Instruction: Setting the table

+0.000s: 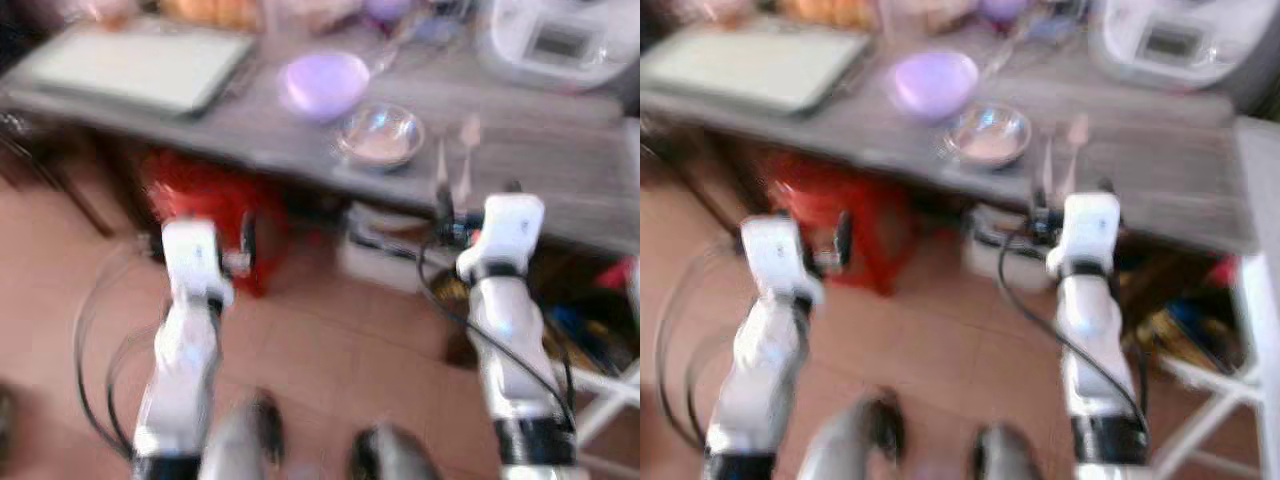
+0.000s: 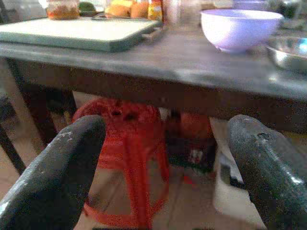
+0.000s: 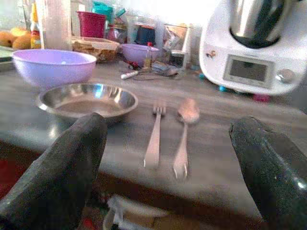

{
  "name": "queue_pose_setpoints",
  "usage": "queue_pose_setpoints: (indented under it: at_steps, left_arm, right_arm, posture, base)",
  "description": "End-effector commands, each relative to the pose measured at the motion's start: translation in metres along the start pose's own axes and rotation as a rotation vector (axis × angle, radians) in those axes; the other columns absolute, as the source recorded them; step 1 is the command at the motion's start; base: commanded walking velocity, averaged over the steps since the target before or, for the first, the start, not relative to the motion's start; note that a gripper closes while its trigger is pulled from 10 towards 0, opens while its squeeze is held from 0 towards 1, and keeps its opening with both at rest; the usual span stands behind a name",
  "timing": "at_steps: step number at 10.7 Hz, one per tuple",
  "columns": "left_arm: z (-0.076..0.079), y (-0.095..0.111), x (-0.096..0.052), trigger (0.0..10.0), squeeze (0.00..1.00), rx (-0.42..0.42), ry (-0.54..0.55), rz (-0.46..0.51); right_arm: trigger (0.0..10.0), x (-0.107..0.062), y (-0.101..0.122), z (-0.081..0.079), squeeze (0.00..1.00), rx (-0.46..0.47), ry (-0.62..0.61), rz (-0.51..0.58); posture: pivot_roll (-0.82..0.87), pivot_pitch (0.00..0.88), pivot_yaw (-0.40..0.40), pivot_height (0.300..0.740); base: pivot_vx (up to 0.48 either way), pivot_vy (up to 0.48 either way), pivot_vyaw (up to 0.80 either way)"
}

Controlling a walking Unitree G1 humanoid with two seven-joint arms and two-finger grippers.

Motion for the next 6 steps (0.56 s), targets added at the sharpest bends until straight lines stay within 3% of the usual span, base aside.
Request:
queue_pose_setpoints:
  at_steps: [1,4,5,6]
  left_arm:
    - [0.002,0.007,0.004,10.0,0.0,0.008,-0.011,0.031]
    - [0.0,-0.001,0.002,10.0,0.0,0.007,0.002,0.017]
    - [0.0,-0.005,-0.001,10.0,0.0,0.019,0.006,0.01]
    - [-0.002,-0.007,-0.005,10.0,0.0,0.025,-0.015,0.048]
  right_arm:
    - [10.0,-0.003,-0.005,0.005,0.0,0.002,-0.008,-0.026]
    - [10.0,-0.009,-0.014,0.009,0.0,-0.067,-0.046,-0.059]
    - [10.0,-0.015,-0.022,0.013,0.0,-0.09,-0.048,-0.077]
    - [10.0,-0.024,-0.031,0.019,0.0,-0.038,-0.079,-0.101]
  posture:
    - [-0.03,0.101,-0.009,0.74]
    - [-0.05,0.057,-0.005,0.74]
    - [-0.05,0.045,-0.005,0.74]
    - [-0.06,0.023,-0.001,0.74]
  base:
    - [-0.375,0.0,0.0]
    - [-0.318,0.0,0.0]
    - [0.0,0.0,0.0]
    - [0.0,0.0,0.0]
Point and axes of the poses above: a point about 5 cm out from each wrist's last joint towards the gripper, its own x axis pointing out of the wrist towards the gripper, its own y axis along the axis of the wrist's last joint, z = x × y, the point moved 1 cm from there along x, pointing out of the wrist towards the gripper, and after that the axes turned 1 degree about -x, right-handed, at the moved point
